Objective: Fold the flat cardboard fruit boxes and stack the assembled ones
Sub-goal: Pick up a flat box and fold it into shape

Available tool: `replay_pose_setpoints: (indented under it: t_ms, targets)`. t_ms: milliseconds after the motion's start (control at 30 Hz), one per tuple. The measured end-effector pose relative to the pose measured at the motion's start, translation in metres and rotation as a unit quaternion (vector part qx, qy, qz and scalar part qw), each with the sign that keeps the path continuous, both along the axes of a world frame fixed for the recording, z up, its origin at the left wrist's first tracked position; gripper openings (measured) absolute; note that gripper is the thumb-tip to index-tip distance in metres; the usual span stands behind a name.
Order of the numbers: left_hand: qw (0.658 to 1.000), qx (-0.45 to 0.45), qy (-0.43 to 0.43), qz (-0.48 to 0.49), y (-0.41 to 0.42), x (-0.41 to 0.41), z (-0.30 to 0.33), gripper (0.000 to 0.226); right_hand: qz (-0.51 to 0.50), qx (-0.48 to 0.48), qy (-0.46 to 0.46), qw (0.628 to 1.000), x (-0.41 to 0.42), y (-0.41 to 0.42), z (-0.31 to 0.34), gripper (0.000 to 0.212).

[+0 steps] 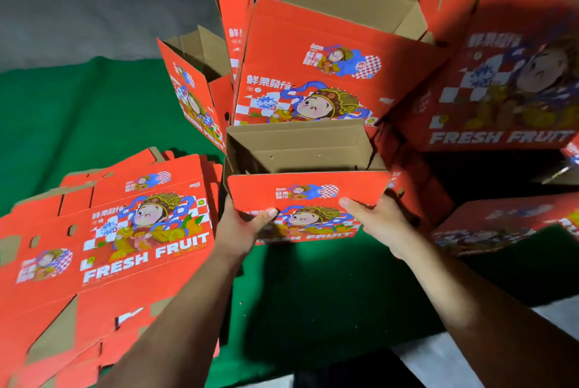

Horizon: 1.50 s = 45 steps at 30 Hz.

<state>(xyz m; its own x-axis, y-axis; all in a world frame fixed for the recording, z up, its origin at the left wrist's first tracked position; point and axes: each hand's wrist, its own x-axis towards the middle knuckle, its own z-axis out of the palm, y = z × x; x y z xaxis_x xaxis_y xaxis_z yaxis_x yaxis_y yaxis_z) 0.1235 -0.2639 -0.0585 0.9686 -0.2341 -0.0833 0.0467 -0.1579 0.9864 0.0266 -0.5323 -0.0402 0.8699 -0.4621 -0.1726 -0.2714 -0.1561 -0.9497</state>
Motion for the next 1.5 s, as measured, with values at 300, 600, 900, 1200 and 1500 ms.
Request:
replay_pose_setpoints:
  t_ms: [300,600,900,1200,1500]
  targets:
    - [0.999,0.041,0.013,0.003,-0.015,0.033,-0.01,0.06,-0.04,-0.027,0.018,0.999,0.033,-0.02,-0.018,0.024]
    - [1.0,0.005,0.025,0.003,-0.002,0.009,-0.009,0.05,0.033,0.003,-0.037,0.999,0.017,-0.018,-0.022,0.02]
    - [1.0,-0.013,0.027,0.005,-0.006,0.002,-0.012,0.059,-0.03,0.054,0.14,0.988,0.017,-0.009,-0.009,0.105]
    - [0.964,0.232,-0.058,0.119,0.06,-0.064,-0.045,0.045,-0.124,0.186,0.136,0.965,-0.018,0.106,-0.029,0.058]
    - [0.81,0.585,0.014,-0.028,0.147,-0.089,-0.042,0.084,0.178,0.126,0.274,0.937,0.0,0.225,-0.018,0.052]
